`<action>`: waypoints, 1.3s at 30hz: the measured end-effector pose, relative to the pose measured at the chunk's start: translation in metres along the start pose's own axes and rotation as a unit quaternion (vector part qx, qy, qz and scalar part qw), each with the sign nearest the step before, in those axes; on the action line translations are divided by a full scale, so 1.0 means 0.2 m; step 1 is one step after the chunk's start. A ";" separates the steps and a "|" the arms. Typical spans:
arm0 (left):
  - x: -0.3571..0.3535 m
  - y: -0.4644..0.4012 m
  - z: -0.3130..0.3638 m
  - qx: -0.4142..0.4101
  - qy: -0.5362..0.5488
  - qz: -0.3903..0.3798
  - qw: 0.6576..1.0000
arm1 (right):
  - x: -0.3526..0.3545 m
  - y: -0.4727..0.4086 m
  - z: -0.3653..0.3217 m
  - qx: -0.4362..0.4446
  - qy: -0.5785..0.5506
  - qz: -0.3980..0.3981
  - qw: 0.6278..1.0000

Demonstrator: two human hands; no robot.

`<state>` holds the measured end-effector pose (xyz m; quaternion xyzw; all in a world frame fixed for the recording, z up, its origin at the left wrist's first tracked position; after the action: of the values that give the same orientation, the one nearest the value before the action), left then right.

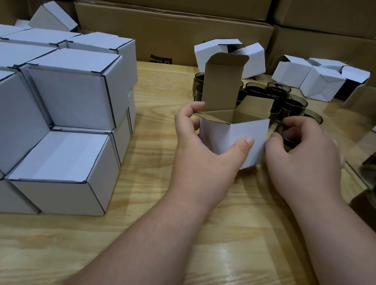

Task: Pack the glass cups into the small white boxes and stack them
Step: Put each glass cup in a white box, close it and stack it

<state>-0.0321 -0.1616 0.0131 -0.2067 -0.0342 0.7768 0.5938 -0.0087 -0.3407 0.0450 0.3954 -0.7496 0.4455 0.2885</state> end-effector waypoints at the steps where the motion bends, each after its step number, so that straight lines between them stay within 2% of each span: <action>1: 0.00 0.00 0.00 -0.003 0.000 0.003 1.000 | 0.00 0.01 -0.01 0.006 -0.004 0.008 1.000; 4: 0.01 0.00 0.00 -0.015 -0.003 0.008 1.000 | -0.03 0.01 0.01 -0.002 -0.009 0.007 1.000; 8: 0.01 -0.01 0.00 -0.025 -0.015 0.015 0.999 | -0.12 -0.01 0.05 -0.037 -0.033 -0.083 0.995; 11: 0.01 -0.01 0.00 -0.032 -0.024 0.015 0.999 | -0.13 -0.02 0.07 -0.041 -0.044 -0.076 0.995; 15: 0.01 0.00 -0.01 -0.040 -0.050 0.012 0.998 | -0.10 -0.02 0.07 -0.058 -0.116 -0.018 0.991; 18: 0.00 0.00 0.01 -0.050 -0.067 0.011 0.996 | -0.04 -0.01 0.05 -0.027 -0.187 0.049 0.981; 22: -0.01 0.00 0.01 -0.052 -0.069 -0.005 0.996 | 0.10 0.05 -0.03 0.081 -0.243 0.193 0.947; 24: -0.02 0.00 0.01 -0.053 -0.078 -0.017 0.995 | 0.13 0.09 -0.07 0.141 -0.243 0.219 0.934; 29: -0.05 0.01 0.05 -0.069 -0.064 -0.055 0.994 | 0.14 0.21 -0.23 0.278 -0.243 0.198 0.908; 32: -0.06 0.01 0.07 -0.068 -0.035 -0.065 0.995 | 0.14 0.26 -0.32 0.324 -0.265 0.165 0.893; 36: -0.06 0.01 0.05 -0.074 -0.074 -0.088 0.991 | 0.10 0.23 -0.28 0.280 -0.274 0.138 0.910; 39: -0.05 0.02 0.03 -0.050 -0.060 -0.088 0.993 | 0.07 0.18 -0.23 0.234 -0.285 0.136 0.920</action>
<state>-0.0355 -0.1708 0.0203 -0.1854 -0.1266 0.7297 0.6459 -0.0436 -0.2943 0.0606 0.4565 -0.7211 0.5112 -0.1015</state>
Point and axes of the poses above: each hand's wrist, its own y-axis away from the middle knuckle, its own x-axis out of the back of the hand, z = x × y, the point moved 6 cm from there along -y, towards the middle knuckle, and after that the axes turned 13 degrees about y, right-handed, at the moved point
